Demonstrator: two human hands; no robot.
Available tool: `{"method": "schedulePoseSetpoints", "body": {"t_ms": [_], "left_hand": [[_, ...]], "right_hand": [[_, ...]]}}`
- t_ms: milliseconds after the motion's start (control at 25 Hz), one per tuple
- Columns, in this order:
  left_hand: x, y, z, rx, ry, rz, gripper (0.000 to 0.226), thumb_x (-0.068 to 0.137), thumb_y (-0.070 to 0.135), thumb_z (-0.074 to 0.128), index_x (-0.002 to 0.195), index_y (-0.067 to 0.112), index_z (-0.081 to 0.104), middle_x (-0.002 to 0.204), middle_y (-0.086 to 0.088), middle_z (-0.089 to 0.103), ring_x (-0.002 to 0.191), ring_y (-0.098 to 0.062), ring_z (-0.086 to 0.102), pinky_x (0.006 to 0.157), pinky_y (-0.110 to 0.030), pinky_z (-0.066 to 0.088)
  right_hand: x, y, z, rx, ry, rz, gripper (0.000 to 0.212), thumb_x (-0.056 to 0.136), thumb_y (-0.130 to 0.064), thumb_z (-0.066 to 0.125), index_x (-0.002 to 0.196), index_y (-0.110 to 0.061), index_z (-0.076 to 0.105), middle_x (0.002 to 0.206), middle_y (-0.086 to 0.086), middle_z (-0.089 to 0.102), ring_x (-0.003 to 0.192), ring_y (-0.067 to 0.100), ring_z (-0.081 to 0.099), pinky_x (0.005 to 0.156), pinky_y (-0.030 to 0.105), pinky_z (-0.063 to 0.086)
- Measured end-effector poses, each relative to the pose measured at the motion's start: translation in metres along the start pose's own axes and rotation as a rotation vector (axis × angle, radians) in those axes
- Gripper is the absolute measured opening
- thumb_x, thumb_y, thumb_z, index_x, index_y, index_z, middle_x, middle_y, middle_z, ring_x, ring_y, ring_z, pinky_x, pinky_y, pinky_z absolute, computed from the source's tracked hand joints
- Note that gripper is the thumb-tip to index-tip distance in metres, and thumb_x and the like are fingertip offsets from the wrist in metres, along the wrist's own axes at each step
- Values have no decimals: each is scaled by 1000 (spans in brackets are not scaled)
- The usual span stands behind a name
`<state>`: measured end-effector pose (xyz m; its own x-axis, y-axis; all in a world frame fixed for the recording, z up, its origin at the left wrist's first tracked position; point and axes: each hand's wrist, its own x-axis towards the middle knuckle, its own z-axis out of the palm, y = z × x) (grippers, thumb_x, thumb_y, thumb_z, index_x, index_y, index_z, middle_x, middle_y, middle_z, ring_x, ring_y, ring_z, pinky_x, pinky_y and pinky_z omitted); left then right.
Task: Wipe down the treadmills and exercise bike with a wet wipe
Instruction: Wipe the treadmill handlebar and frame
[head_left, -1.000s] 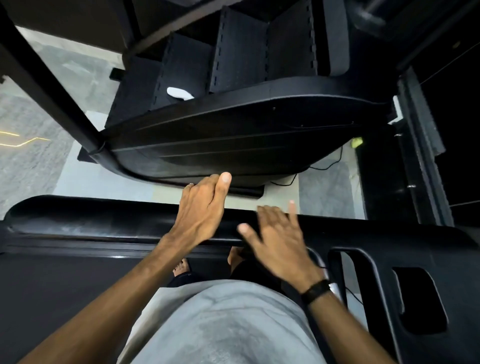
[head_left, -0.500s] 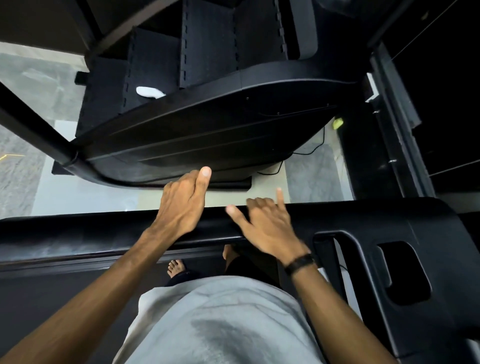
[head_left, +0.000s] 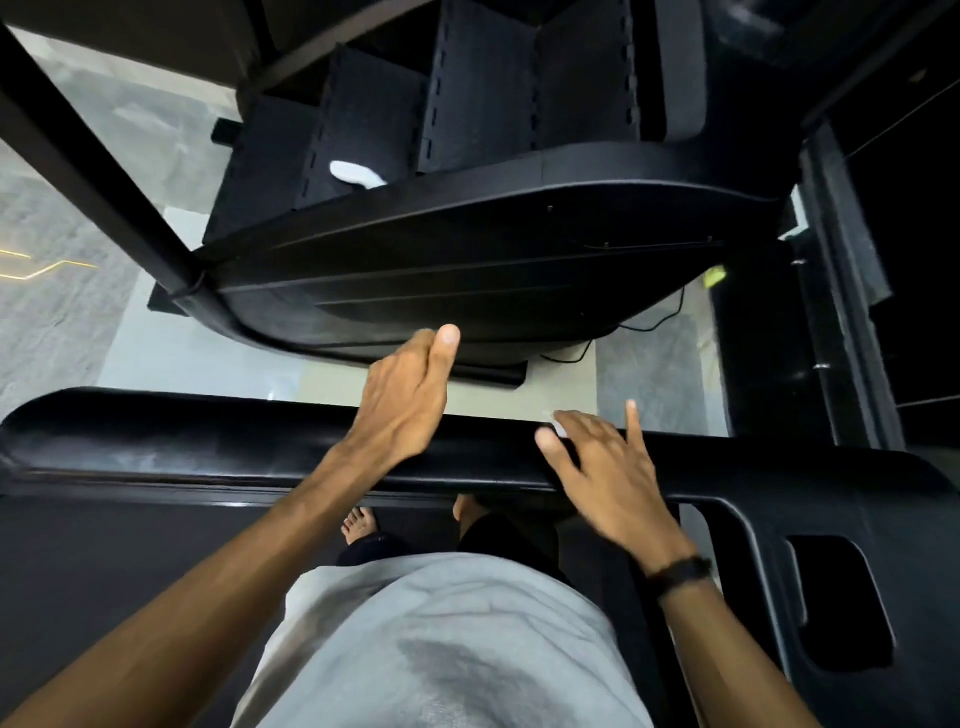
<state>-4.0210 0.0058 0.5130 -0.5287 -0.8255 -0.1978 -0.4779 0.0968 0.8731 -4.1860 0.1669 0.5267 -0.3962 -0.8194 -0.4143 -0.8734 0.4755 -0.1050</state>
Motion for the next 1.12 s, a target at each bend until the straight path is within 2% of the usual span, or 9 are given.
{"method": "schedulePoseSetpoints", "body": {"t_ms": [120, 200, 360, 480, 560, 760, 880, 1000, 1120], "left_hand": [[-2, 2, 0, 9, -27, 10, 96, 82, 80, 5, 114, 8, 60, 97, -11, 69, 90, -27, 64, 90, -50, 47], [-2, 2, -1, 3, -38, 7, 96, 82, 80, 5, 114, 8, 60, 97, -10, 68, 89, -26, 64, 90, -50, 48], [-1, 1, -4, 5, -19, -10, 94, 82, 79, 4, 113, 10, 59, 95, -9, 68, 87, -24, 63, 89, -49, 48], [-2, 3, -4, 3, -28, 5, 97, 82, 82, 2, 113, 10, 59, 95, -11, 68, 85, -25, 64, 87, -49, 48], [-1, 3, -3, 7, -39, 21, 106, 78, 88, -3, 114, 9, 58, 96, -12, 69, 85, -26, 65, 86, -49, 49], [1, 2, -1, 28, -78, 33, 105, 78, 88, -1, 115, 9, 59, 95, -9, 68, 85, -23, 64, 87, -49, 48], [1, 2, -2, 35, -75, 15, 95, 82, 80, 2, 114, 10, 59, 94, -8, 68, 84, -20, 62, 88, -49, 47], [0, 0, -3, 20, -51, -7, 93, 83, 79, 3, 113, 10, 58, 96, -8, 68, 86, -23, 63, 90, -50, 47], [1, 0, -2, 13, -59, -2, 94, 83, 78, 3, 114, 9, 58, 98, -10, 68, 89, -26, 64, 90, -50, 47]], "right_hand": [[54, -29, -14, 93, -328, 137, 99, 89, -81, 2, 116, -13, 69, 126, 10, 66, 136, 25, 46, 124, 44, 7], [70, -63, -12, 124, -404, 72, 92, 94, -77, 11, 110, -7, 69, 125, 17, 65, 136, 30, 44, 120, 42, 20], [27, -87, 10, 251, -81, -236, 62, 101, -59, 27, 126, -14, 63, 126, 4, 68, 129, 15, 54, 126, 37, 6], [0, -44, 3, 332, 109, -200, 67, 97, -66, 25, 138, -25, 60, 140, -11, 60, 133, -1, 47, 126, 35, 3], [2, -18, -3, 231, 94, -76, 74, 97, -71, 17, 135, -26, 63, 135, -9, 64, 130, 2, 51, 126, 35, 0], [59, -44, -3, 81, -235, 81, 90, 95, -75, 11, 108, -8, 69, 114, 14, 70, 126, 26, 55, 125, 43, 10], [45, -77, 8, 117, -90, -154, 75, 101, -64, 22, 118, -6, 66, 113, 13, 71, 122, 22, 59, 126, 40, 10], [2, -55, 12, 445, 62, -344, 61, 102, -54, 33, 137, -13, 61, 143, 0, 59, 138, 5, 45, 126, 32, 12], [-26, 8, 15, 568, 281, -389, 35, 100, -33, 53, 121, -14, 73, 134, -7, 65, 132, 4, 53, 123, 35, 23]]}}
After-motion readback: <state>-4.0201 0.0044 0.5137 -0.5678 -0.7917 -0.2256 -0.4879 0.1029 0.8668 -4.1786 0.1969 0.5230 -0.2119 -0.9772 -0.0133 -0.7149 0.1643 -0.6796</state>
